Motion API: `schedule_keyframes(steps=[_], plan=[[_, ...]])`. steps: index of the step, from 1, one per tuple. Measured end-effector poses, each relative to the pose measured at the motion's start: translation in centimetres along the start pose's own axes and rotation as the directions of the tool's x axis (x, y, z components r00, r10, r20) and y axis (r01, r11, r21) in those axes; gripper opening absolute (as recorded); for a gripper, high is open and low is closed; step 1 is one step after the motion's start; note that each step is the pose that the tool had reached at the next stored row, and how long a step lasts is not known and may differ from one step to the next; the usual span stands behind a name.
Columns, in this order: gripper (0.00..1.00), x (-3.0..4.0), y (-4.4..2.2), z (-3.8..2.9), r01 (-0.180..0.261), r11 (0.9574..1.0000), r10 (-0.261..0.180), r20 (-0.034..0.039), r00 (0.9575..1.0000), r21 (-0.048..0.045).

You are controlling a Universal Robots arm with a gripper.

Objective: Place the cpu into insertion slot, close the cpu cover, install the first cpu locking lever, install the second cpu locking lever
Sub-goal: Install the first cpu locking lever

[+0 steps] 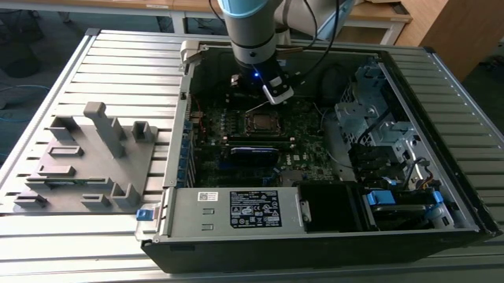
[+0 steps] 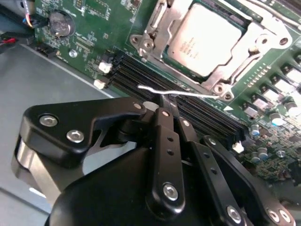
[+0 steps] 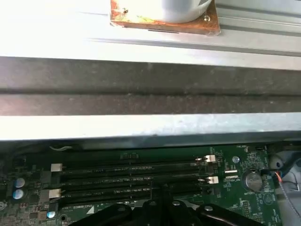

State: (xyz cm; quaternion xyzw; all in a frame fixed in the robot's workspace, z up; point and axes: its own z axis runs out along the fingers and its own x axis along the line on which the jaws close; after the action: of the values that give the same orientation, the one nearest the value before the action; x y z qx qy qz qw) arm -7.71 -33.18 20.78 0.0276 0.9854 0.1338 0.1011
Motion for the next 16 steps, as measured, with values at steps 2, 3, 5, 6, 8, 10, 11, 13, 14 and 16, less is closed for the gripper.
schedule_keyframes(steps=[2, 3, 5, 6, 8, 10, 11, 13, 14, 16], plan=[[0.10, 0.49, -0.02, -0.08, -0.001, 1.0000, 0.001, -0.0005, 1.0000, -0.0023], [0.10, 0.61, -0.03, -0.10, -0.001, 1.0000, 0.001, -0.0005, 1.0000, -0.0037], [0.10, 0.73, -0.03, -0.11, -0.002, 1.0000, 0.002, -0.0005, 1.0000, -0.0083], [0.10, 0.76, -0.03, -0.13, -0.002, 0.9999, 0.002, -0.0006, 1.0000, -0.0110], [0.10, 0.77, 0.02, -0.32, -0.003, 0.9999, 0.003, -0.0007, 1.0000, -0.0146], [0.10, 0.69, 0.14, -0.75, -0.003, 0.9999, 0.003, -0.0007, 1.0000, -0.0155], [0.10, 0.64, 0.20, -0.96, -0.003, 0.9999, 0.003, -0.0007, 1.0000, -0.0156], [0.10, 0.57, 0.31, -1.34, -0.003, 0.9999, 0.003, -0.0007, 1.0000, -0.0157], [0.10, 0.54, 0.35, -1.49, -0.003, 0.9999, 0.003, -0.0007, 1.0000, -0.0156], [0.10, 0.50, 0.41, -1.69, -0.003, 0.9999, 0.003, -0.0007, 1.0000, -0.0157]])
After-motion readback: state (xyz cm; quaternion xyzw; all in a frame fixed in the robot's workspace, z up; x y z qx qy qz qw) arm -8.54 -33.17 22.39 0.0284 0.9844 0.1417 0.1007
